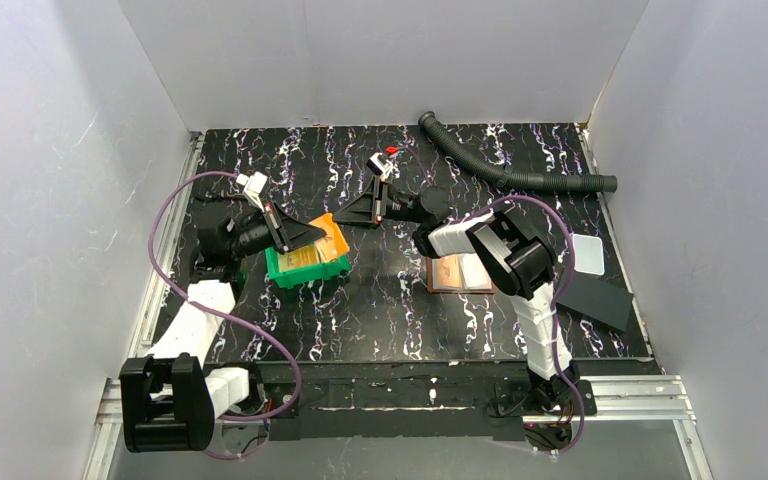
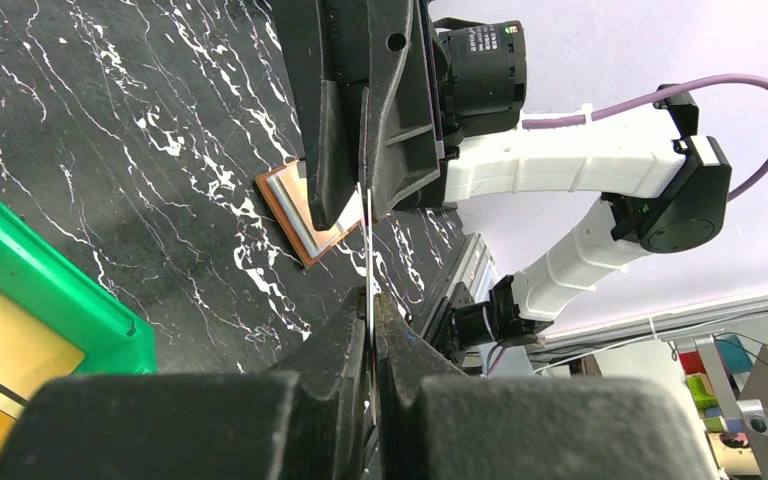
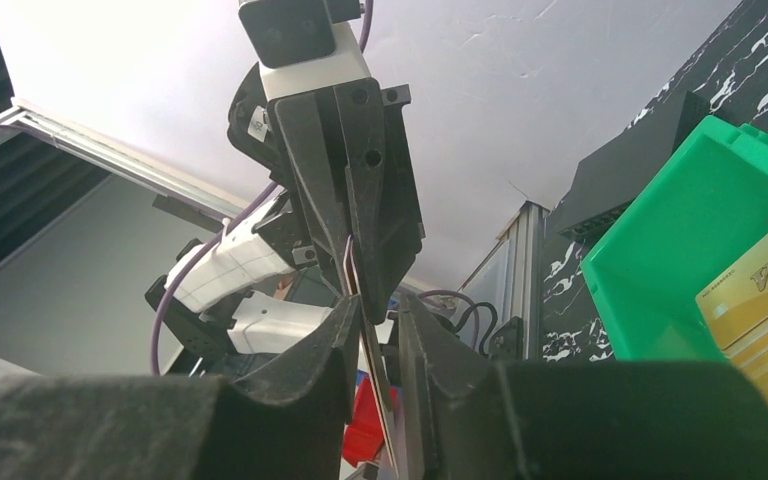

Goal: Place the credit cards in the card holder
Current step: Place the credit card in the storage box.

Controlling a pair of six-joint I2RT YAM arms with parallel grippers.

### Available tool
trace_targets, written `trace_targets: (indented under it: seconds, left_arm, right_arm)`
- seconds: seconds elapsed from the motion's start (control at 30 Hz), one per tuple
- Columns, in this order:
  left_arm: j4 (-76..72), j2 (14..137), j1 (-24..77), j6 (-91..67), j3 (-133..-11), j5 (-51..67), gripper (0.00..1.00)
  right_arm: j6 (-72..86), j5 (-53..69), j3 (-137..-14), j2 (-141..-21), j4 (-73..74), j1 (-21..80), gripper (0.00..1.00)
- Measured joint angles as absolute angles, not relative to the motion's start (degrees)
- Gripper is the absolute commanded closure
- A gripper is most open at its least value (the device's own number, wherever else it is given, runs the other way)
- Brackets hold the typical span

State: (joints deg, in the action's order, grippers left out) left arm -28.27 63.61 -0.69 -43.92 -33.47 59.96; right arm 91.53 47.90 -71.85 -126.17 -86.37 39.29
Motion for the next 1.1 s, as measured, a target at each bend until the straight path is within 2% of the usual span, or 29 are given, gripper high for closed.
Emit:
trace_targets:
  seconds: [0.3, 0.47, 0.53, 0.57, 0.77, 0.97, 1.1]
  left_arm:
    - [-28.3, 63.2, -1.8, -46.5, -33.3, 57.8, 1.0]
    - [-29.1, 63.1, -1.8, -47.8, -33.2, 56.5, 1.0]
    - [-29.7, 63.1, -1.9, -48.1, -33.1, 56.3, 1.0]
    - [-30.0, 63.1, -2.1, -48.3, -33.0, 56.3, 1.0]
    - [-30.8, 63.5, -4.4, -50.0, -32.1, 56.4, 1.0]
    - [-28.4, 66.8, -7.3, -49.1, -32.6, 55.9, 1.0]
    - [-27.0, 70.4, -8.0, -48.2, -33.4, 54.5, 0.96]
  right_arm:
    - [91.0, 45.5, -70.4, -125.9, -86.4, 39.9, 0.78]
    - [91.1, 44.6, -70.2, -125.7, -86.4, 40.1, 0.88]
    - [91.2, 44.2, -70.2, -125.5, -86.4, 40.1, 0.97]
    - [91.1, 44.1, -70.2, -125.4, -86.4, 40.2, 0.98]
    - [89.9, 42.5, -71.0, -125.8, -86.0, 40.8, 0.99]
    - [88.0, 40.6, -76.3, -131.4, -85.4, 41.8, 0.99]
    - [85.8, 40.3, -79.7, -134.8, -84.1, 41.7, 0.99]
